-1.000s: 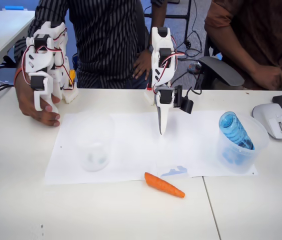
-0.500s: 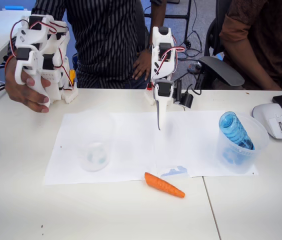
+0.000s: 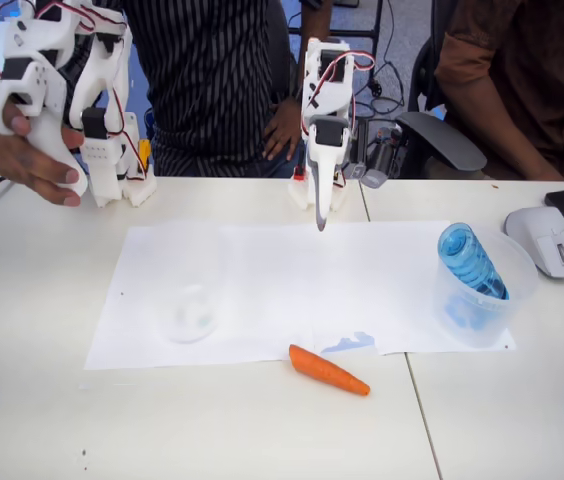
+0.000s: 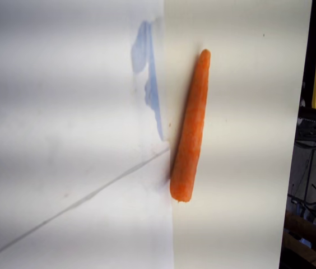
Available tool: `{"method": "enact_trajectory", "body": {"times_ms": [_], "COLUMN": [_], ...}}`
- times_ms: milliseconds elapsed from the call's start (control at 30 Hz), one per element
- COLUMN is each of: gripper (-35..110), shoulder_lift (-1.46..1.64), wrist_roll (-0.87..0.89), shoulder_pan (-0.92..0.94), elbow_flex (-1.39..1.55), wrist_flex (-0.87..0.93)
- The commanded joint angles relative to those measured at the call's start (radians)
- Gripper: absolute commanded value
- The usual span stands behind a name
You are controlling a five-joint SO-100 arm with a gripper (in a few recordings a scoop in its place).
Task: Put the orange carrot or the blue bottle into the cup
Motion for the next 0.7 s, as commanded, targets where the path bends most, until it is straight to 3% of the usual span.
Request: {"method": "enact_trajectory", "body": {"times_ms": [0, 267, 667], "gripper": [28, 28, 28], "shoulder_lift": [-0.221, -0.482, -0.792], "wrist_roll": [0.083, 0.15, 0.183], "shoulder_pan": [0.028, 0.026, 0.049], "elbow_flex": [-0.255, -0.488, -0.908], "wrist_flex": [0.014, 0.018, 0.267]}}
